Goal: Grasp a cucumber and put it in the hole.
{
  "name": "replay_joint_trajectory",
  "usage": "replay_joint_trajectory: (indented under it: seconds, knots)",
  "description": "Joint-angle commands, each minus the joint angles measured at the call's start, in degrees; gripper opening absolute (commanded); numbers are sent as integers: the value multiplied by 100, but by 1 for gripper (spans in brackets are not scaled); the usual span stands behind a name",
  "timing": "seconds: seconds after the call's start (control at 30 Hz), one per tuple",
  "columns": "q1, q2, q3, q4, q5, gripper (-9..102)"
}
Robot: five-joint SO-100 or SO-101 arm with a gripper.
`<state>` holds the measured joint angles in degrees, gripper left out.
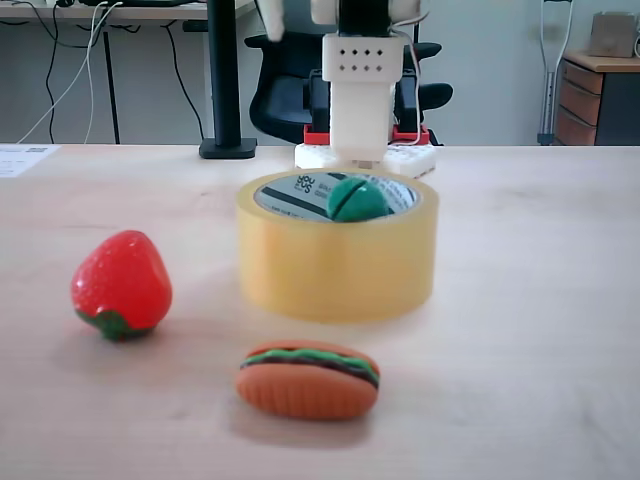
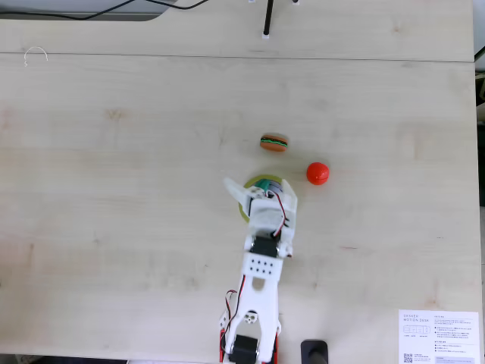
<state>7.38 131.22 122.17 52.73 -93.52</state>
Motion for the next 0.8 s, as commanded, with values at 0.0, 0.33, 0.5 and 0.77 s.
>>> replay_joint_trajectory:
  seconds: [0.0, 0.33, 0.5, 0.77]
  knots:
    - [132, 589, -439, 79, 9, 46]
    - [176, 2092, 439, 510, 26, 39]
    - [176, 2566, 659, 1336, 35, 27]
    - [176, 3261, 1266, 1758, 35, 19]
